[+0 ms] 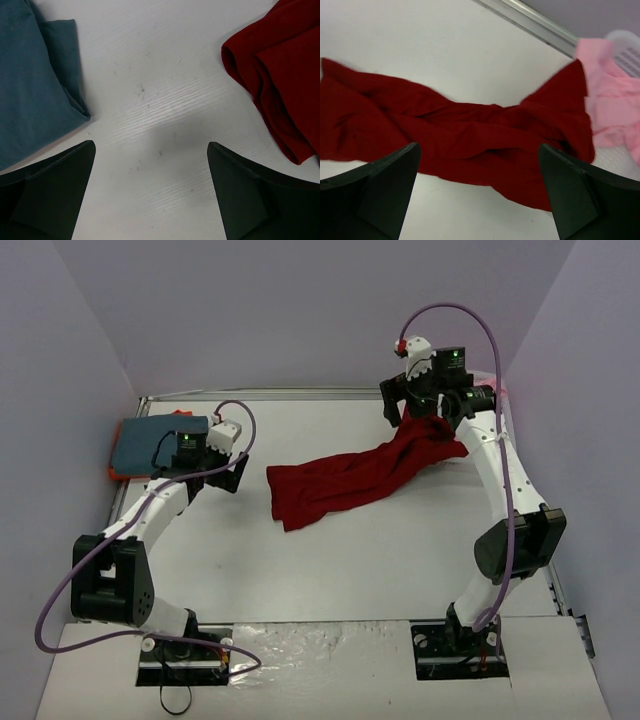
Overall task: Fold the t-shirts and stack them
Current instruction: Move the tshirt to the center of the board
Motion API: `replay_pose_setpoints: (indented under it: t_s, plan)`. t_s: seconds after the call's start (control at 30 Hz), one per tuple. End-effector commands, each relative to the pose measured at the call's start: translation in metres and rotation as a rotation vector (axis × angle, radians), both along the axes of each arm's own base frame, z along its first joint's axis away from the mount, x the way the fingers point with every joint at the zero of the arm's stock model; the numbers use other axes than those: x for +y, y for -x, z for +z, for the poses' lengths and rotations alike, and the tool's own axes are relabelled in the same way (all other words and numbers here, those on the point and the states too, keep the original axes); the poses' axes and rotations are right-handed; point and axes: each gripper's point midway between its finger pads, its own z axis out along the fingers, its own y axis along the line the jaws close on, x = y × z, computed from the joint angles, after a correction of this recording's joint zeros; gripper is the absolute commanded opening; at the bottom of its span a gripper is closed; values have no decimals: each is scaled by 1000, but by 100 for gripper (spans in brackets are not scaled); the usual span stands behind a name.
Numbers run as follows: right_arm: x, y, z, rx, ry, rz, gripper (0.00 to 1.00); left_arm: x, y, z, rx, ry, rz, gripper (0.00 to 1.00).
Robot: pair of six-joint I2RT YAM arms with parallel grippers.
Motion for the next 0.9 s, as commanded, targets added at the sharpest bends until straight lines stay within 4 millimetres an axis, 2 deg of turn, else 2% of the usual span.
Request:
replay_pose_setpoints:
  t_s: [0.0,0.07,0.2,0.23,0.33,0.4,0.43,0.47,0.6,0.73,0.87]
  plan:
    - [-62,-24,-4,-91,176,-306,99,-3,-4,17,-50,25,-7,94]
    - [-88,-29,-13,-96,256,-442,99,-4,-3,16,-44,24,-8,94]
    - [-129,-34,-37,-80,303,-571,99,-3,-4,15,-40,29,-9,94]
    - [-146,-38,-48,-59,308,-608,99,-4,-3,15,-40,31,-11,95]
    - [-167,-49,-66,-17,283,-634,99,-4,-3,18,-49,33,-11,94]
    - [-173,-54,-75,1,287,-637,99,-4,-3,18,-51,32,-12,94]
    - [-175,-57,-87,25,298,-640,99,-4,-3,17,-50,29,-11,94]
    - [-178,-61,-89,27,294,-645,99,-3,-4,16,-45,28,-10,94]
    - [-172,-73,-116,75,275,-623,98,-2,-4,12,-34,25,-10,94]
    - [-163,-80,-128,99,245,-586,97,-1,-4,11,-31,22,-8,94]
    - [-160,-87,-134,106,232,-579,88,2,-5,6,-21,17,1,94]
